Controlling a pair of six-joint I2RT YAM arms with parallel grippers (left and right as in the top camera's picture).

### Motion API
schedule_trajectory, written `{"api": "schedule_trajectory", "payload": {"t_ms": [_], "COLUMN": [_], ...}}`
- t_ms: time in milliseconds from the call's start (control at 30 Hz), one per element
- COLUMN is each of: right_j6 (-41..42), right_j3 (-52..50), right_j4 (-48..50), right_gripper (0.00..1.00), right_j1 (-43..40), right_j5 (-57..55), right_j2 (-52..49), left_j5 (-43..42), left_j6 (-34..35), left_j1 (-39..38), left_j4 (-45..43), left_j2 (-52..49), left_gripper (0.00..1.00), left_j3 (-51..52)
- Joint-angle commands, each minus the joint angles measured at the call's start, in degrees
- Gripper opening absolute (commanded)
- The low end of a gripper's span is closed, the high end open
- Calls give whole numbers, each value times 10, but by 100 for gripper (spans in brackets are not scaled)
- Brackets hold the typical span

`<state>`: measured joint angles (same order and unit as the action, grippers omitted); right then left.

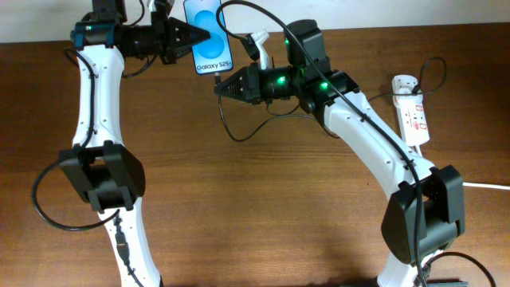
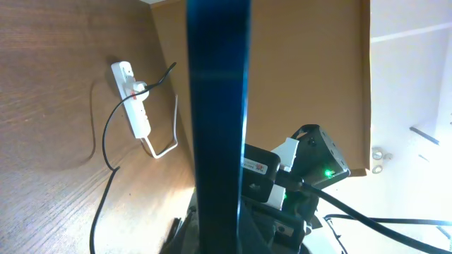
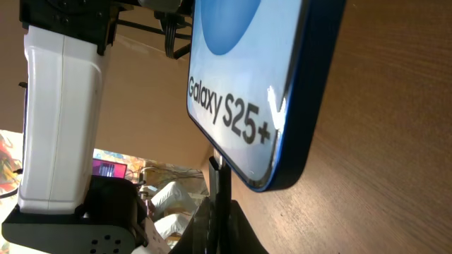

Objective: Plug charger to phone and switch on socket
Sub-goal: 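Push the USB-C plug up into the phone's bottom port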

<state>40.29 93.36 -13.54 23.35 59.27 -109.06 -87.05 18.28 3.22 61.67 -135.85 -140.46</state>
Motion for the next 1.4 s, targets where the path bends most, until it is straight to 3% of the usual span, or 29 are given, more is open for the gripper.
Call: {"api": "schedule_trajectory", "payload": {"t_ms": [0,633,767,1367], "right_j6": [-3,5,5,5], "right_j3": [-2,-2,-2,-2], "right_j4": [-1,-3,-4,-1], "right_gripper": [5,4,4,4], "right_j1": [3,9,9,2], "right_j5": [-11,-14,18,1], "right_j2": [-8,-8,-8,-9], "left_j5": [-32,-31,-31,-31], "left_j6": [6,10,10,14], "left_j1": [-2,-10,2,-1], "left_j4": [1,-6,-56,-38], "left_j2": [16,16,16,16], "left_gripper": [0,0,0,0], "left_j3": [-10,-10,-10,-10]}}
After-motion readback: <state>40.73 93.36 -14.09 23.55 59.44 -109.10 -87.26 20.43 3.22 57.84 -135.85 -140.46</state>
